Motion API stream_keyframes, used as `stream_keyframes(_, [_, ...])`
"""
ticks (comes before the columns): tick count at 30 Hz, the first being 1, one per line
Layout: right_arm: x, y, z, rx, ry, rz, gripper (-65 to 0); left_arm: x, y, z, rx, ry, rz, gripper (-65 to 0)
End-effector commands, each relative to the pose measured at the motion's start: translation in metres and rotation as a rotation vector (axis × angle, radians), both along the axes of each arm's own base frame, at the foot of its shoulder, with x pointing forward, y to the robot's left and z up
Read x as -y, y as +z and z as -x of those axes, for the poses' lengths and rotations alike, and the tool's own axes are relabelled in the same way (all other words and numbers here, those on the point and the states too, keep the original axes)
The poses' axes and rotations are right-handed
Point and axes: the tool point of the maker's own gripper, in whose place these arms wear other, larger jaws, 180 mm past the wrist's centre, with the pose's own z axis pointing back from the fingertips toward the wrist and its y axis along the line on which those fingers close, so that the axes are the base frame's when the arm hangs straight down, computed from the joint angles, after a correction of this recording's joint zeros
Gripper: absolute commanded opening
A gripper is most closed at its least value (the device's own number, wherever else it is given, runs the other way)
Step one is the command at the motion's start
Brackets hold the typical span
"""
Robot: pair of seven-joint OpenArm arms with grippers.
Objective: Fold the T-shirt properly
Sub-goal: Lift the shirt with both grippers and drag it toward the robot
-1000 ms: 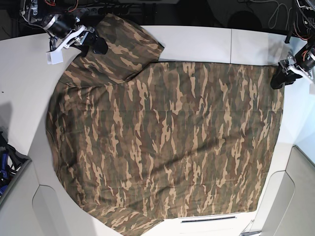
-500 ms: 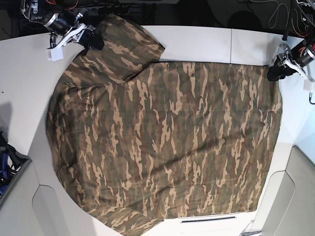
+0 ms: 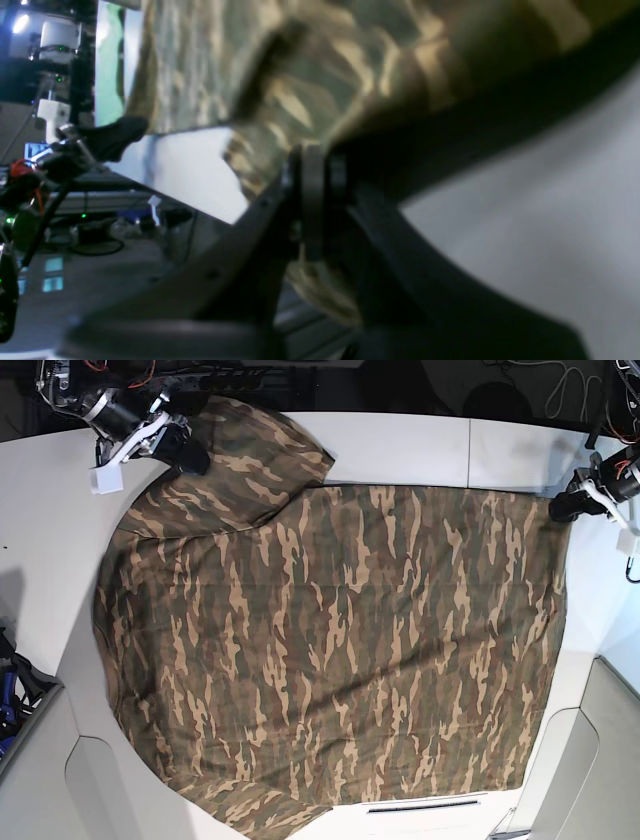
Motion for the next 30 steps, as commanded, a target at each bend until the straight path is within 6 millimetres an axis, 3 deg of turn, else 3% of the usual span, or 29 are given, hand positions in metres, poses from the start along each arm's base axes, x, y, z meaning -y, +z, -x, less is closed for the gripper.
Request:
stream_keyframes(1, [0.001,0.015,-0.008,0.060,-0.001,-0.004,-65.0,-0.002,0.017,-0.012,0.056,-0.016,-0.011,-65.0])
stream_keyframes(6, [-0.003,0.045,-0.035,0.180,0.029,0.022,-65.0,0.000,0.037,-0.034,0.124,-0.040,-0.031,-65.0])
stream_keyframes(13, [0.001,0.069,-0.081,0.311,0.036,0.080,-65.0,-0.002,0.062,-0.069,0.226,-0.038,-0.047,-65.0])
stream_keyframes(19, [0.009,0.089,-0.127,0.415,0.030,0.161,-65.0,-0.022,0.080,-0.096,0.344,0.006,-0.176,-65.0])
stream_keyframes(25, [0.023,0.108,-0.183,0.496,-0.005,0.215,-65.0,-0.039,0.089,-0.113,0.414,0.041,-0.271,-65.0])
stream_keyframes(30, [0.028,0.107,-0.228,0.479,-0.033,0.170,-65.0,-0.028,0.087,-0.131,0.423,0.003,-0.291,-65.0])
